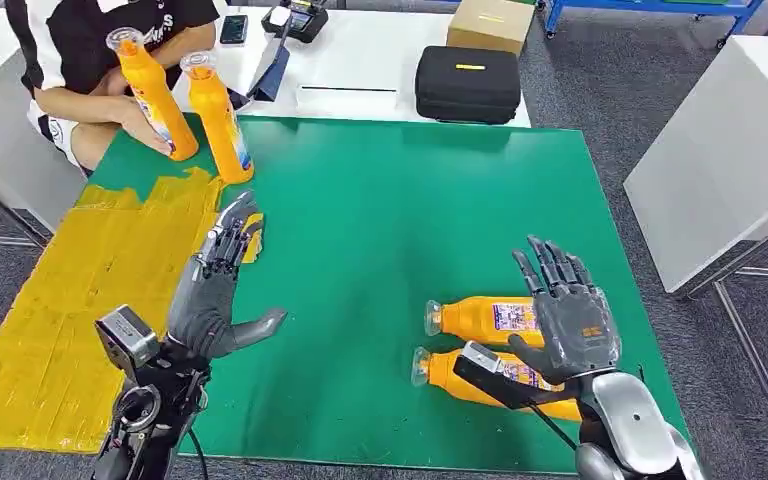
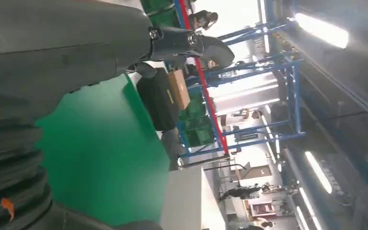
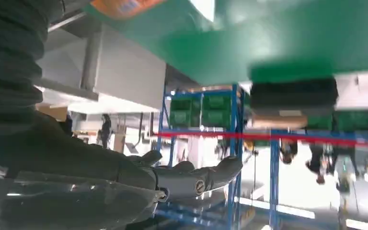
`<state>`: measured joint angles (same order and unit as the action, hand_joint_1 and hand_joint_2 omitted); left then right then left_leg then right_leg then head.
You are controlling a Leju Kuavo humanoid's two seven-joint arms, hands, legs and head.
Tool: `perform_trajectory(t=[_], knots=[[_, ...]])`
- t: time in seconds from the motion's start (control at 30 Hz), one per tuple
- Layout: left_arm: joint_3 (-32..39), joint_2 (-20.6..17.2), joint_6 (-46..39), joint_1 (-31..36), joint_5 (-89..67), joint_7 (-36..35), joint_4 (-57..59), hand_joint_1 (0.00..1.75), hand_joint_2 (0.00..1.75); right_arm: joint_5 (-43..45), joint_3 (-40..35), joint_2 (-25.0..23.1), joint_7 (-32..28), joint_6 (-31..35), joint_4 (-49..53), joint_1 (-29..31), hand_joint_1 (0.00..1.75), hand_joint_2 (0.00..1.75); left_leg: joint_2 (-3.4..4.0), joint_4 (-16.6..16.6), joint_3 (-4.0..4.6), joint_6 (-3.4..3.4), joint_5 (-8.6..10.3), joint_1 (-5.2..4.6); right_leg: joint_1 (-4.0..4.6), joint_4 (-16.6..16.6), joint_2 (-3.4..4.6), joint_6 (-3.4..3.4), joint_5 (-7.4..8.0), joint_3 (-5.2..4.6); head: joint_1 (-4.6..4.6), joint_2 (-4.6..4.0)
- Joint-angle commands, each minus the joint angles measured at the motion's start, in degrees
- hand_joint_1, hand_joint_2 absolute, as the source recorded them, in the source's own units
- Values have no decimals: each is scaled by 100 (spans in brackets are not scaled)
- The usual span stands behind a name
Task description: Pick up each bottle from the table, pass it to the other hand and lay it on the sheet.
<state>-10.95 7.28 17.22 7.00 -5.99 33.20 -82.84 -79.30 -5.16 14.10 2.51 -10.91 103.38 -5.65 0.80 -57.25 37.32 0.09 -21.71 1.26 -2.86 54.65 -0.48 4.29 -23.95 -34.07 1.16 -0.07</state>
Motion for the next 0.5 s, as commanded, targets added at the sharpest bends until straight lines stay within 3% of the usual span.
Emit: perform_trajectory(t=[0.03,0.5], knots=[[90,23,-6,266,33,2,686,0,175,274,188,-192,-130,-175,-1017,257,0,175,-4,8,-37,4,-9,4,7,-12,3,-32,-6,36,0,0],[4,58,-60,435,20,-31,952,0,175,342,435,-404,-86,-149,-1653,539,0,175,-2,6,-27,2,-6,3,6,-7,4,-27,-4,27,0,0]])
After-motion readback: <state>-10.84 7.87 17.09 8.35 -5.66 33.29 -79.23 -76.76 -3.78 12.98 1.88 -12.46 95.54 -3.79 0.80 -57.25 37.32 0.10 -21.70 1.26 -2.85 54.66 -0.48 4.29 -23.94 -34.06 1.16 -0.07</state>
